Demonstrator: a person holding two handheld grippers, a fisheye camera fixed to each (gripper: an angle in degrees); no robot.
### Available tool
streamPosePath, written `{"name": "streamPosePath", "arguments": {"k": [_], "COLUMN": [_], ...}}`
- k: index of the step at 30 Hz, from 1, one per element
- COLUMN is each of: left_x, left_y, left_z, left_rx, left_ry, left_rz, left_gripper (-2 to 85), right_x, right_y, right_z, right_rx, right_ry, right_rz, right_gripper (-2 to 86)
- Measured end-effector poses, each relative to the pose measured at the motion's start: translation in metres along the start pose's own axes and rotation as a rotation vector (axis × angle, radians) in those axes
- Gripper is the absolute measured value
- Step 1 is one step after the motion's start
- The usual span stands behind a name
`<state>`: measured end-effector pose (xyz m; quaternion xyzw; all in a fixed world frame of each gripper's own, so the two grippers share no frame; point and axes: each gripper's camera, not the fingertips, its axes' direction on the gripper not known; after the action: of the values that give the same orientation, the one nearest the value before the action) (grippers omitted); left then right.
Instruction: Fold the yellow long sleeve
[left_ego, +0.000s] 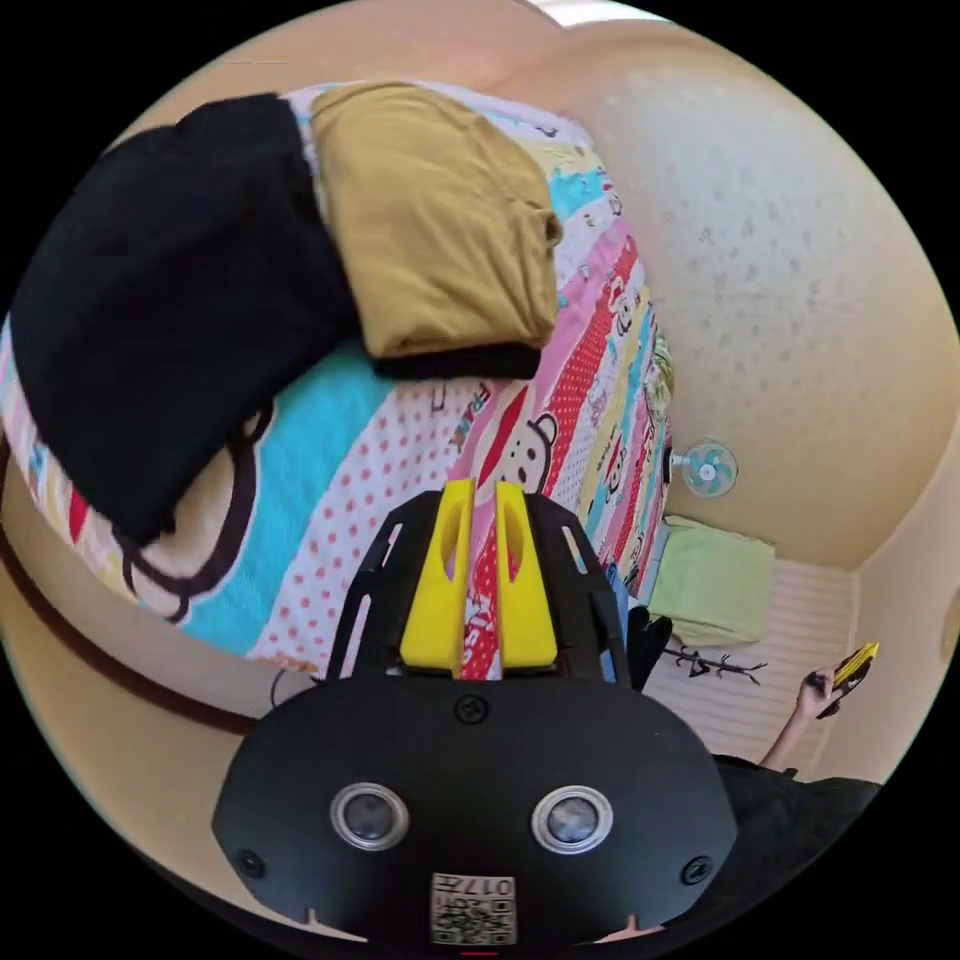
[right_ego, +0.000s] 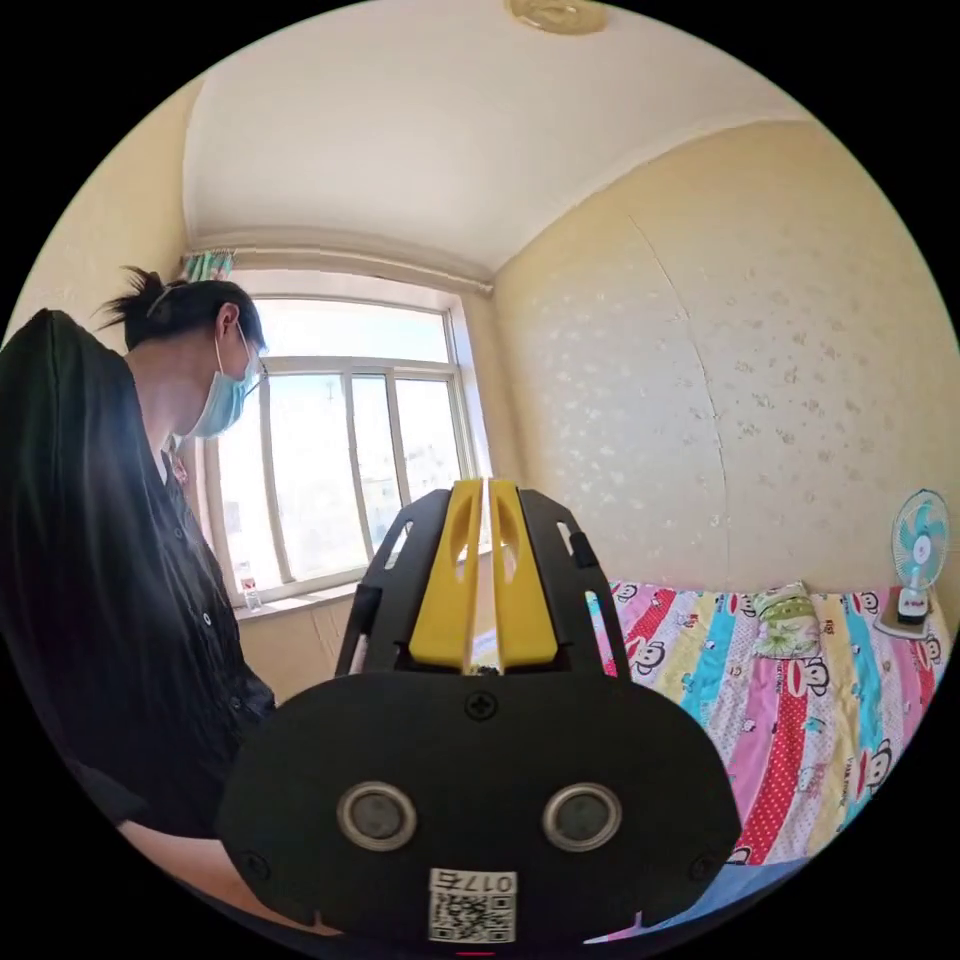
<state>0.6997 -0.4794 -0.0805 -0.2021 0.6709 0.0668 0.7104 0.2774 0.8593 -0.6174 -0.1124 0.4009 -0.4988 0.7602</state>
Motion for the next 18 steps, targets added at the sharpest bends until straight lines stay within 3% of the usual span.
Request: {"name": "streamPosePath", "arguments": {"k": [5, 8, 10, 12, 15, 16, 18], "left_x": [0.078, 0.090, 0.081, 0.069, 0.049, 0.039, 0.034], "left_y": [-0.124, -0.166, -0.178, -0.173, -0.125, -0.106, -0.070], "left_z": [0.014, 0.019, 0.040, 0.066, 0.079, 0.084, 0.085], "left_rx": [0.098, 0.200, 0.176, 0.157, 0.288, 0.251, 0.148], "left_ry": [-0.055, -0.009, -0.007, -0.056, 0.123, 0.242, 0.273], "left_rz": [0.144, 0.046, -0.055, -0.127, -0.146, -0.133, -0.019], "left_gripper": [11.5, 13.8, 12.3, 8.4, 5.2, 4.9, 4.6], "right_x": [-0.027, -0.039, -0.047, -0.055, -0.056, -0.054, -0.046], "right_y": [0.012, 0.022, 0.027, 0.033, 0.041, 0.044, 0.056], "right_z": [-0.030, -0.059, -0.070, -0.073, -0.062, -0.058, -0.041], "right_rx": [-0.018, 0.013, 0.012, -0.030, -0.099, -0.110, -0.138], "right_ry": [0.164, 0.216, 0.245, 0.300, 0.323, 0.319, 0.290], "right_rz": [0.066, 0.133, 0.154, 0.162, 0.171, 0.174, 0.191], "right_gripper": [2.3, 2.5, 2.4, 2.1, 1.4, 1.3, 0.8]}}
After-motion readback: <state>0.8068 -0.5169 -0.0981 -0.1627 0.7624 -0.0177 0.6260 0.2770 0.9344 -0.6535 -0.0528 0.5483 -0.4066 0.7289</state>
